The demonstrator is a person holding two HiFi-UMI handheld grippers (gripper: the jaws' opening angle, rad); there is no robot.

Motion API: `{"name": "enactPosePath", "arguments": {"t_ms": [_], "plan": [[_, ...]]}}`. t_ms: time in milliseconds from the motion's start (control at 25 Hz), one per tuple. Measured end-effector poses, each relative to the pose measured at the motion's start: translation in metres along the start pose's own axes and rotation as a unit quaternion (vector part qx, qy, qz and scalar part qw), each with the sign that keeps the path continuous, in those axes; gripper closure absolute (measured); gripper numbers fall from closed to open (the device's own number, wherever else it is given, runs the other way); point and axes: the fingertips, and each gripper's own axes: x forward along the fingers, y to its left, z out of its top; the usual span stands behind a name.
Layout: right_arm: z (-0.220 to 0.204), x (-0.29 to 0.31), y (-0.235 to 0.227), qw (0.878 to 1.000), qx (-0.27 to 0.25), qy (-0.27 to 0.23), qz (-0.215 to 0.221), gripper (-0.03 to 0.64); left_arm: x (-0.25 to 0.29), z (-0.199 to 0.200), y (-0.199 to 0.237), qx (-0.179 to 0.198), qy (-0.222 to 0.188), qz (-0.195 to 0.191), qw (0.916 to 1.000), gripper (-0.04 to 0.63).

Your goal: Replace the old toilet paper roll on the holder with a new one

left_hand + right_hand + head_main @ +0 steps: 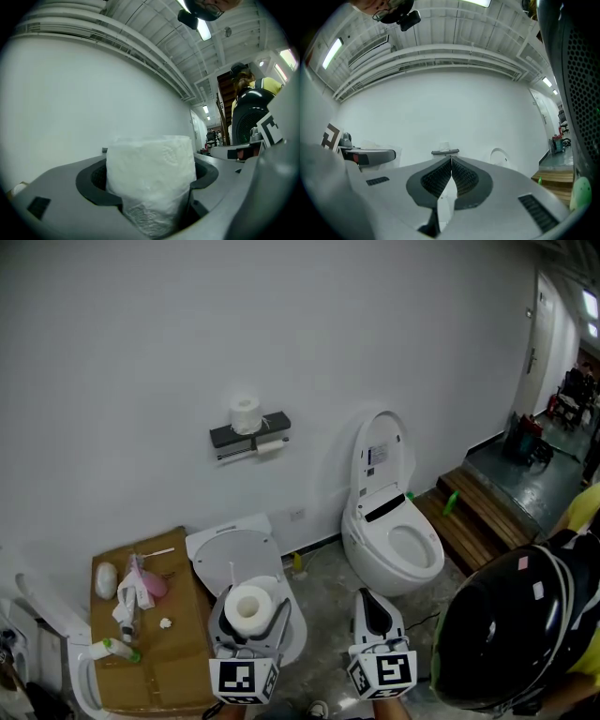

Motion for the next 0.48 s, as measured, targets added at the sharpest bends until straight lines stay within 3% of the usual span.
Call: {"name": "enactPosePath", "arguments": {"t_ms": [280,480], "plan": [[-0.018,0.052,-0.014,1.0,-0.012,0.006,0.008,0.6,0.05,-0.022,0.016,-0.011,-0.001,0.007,0.9999,0.155],[-0.023,0.107,-0.015,0.998,-0.06,0.015,0.015,0.6,0.099,-0.027,0.042,-0.021,-0.008,0.013,0.9997,0.155]]}}
